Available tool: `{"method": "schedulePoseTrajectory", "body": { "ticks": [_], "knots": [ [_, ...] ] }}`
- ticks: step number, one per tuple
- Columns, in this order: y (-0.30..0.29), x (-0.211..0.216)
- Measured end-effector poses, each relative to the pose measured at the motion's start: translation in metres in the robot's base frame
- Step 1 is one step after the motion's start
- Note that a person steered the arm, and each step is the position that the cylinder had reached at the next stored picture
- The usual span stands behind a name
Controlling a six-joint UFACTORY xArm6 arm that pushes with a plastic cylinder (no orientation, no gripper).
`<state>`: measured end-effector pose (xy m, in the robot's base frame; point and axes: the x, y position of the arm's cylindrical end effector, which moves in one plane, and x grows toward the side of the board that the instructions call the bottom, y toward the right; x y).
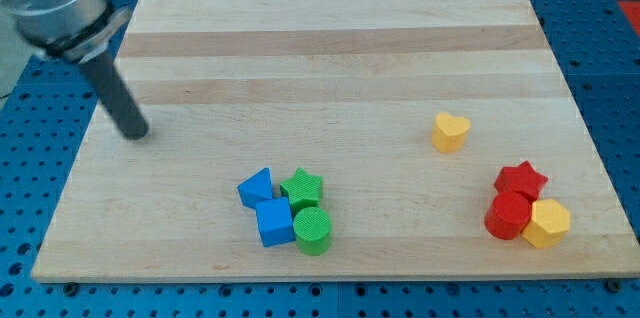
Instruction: Move the yellow heart to the center
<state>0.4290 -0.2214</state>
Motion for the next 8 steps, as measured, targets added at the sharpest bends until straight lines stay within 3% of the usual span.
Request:
{"method": "schedulePoseTrajectory", "body": {
  "ticks": [3, 4, 5, 6, 7, 8],
  "knots": [
    [0.326, -0.023],
    [0.397, -0.017],
    [0.430, 0.029],
    [0.410, 0.044],
    [0.358, 0.043],
    [0.297, 0.010]
  ]
}}
